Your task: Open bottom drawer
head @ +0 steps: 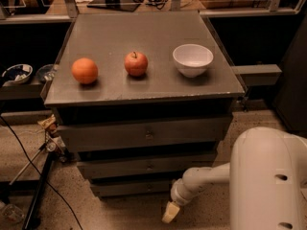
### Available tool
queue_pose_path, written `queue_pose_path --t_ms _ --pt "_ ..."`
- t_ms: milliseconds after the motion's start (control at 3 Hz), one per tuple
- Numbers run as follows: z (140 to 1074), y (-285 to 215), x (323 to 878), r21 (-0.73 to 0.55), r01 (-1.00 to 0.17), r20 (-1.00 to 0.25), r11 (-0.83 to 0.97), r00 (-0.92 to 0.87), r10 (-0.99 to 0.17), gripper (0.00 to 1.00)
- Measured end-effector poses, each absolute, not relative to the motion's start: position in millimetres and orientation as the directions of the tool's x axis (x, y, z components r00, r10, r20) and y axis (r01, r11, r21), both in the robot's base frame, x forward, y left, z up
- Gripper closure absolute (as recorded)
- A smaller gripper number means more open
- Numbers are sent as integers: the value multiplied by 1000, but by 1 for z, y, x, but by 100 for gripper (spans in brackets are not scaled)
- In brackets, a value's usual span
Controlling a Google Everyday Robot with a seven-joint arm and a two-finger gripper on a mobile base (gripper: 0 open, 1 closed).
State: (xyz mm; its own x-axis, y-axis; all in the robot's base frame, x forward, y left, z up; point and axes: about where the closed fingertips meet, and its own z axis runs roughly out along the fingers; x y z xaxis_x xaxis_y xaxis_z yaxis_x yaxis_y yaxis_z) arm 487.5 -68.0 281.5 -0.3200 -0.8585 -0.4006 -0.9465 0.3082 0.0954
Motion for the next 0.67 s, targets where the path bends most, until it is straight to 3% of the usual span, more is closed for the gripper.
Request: queue_pose_path --t_ms 667 --pt "235 -65 521 107 -926 -396 363 -374 -838 0"
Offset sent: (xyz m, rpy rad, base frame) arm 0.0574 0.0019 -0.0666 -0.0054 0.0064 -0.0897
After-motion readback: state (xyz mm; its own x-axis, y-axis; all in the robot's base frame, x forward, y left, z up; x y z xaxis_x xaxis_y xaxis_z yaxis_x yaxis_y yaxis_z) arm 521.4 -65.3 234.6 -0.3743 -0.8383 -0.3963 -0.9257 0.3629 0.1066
